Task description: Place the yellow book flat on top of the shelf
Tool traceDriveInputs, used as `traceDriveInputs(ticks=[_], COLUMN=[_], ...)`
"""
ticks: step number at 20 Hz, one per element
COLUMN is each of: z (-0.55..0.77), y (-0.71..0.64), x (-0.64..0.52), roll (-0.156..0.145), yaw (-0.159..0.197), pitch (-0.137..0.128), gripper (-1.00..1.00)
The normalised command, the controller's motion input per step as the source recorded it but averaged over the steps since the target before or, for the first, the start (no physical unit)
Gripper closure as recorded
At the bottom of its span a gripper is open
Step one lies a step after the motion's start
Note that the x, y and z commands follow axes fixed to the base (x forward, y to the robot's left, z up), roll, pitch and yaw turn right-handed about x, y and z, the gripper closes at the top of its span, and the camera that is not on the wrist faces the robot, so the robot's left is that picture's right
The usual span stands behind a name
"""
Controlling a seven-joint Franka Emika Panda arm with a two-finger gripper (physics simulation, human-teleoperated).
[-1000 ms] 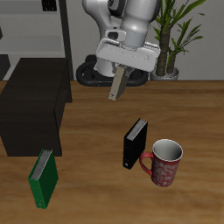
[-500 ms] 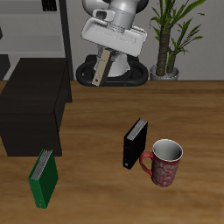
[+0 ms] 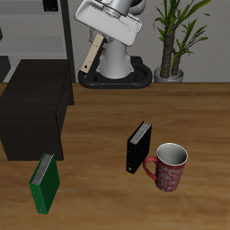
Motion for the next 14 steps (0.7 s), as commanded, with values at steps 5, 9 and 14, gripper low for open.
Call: traceDriveInputs(ticks=[5,9,14], z=[0.54,0.26,0.13], y=[-0.49,-0.47,-0.38], x=[-0.06,0.0,0.01], roll=[-0.121,-0.098,-0.077], yaw=[0.066,0.061,0.045], pitch=[-0.086,-0.061,-0.038], gripper=[1.0,1.0,1.0])
